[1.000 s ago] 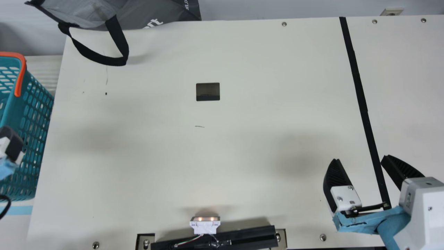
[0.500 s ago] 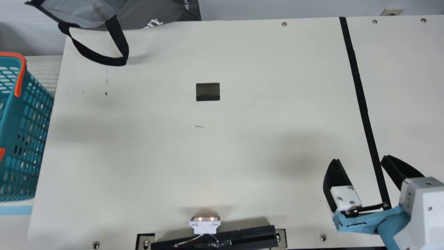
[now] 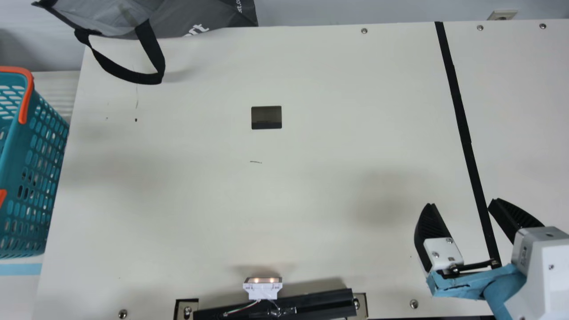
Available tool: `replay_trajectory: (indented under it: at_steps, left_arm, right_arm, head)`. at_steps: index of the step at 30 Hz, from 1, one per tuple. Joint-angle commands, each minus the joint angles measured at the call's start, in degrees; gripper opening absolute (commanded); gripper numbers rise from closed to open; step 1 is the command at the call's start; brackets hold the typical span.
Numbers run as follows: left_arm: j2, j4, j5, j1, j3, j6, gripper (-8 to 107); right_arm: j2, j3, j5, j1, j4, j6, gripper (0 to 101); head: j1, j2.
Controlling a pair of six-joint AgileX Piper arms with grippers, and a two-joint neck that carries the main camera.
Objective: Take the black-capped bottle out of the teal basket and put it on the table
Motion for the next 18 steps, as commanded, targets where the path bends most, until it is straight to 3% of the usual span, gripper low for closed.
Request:
replay_trajectory:
  at_steps: [1, 18]
  left_arm:
    - [1.2, -1.2, -0.3, 1.3, -0.1, 1.9, 107]
    - [10.9, -7.8, -4.8, 7.0, -0.2, 12.3, 107]
  right_arm:
    - [0.0, 0.0, 0.0, 0.0, 0.0, 0.0, 91]
    - [0.0, 0.0, 0.0, 0.0, 0.0, 0.0, 91]
  head:
    - [-0.2, 0.5]
    - [-0.2, 0.5]
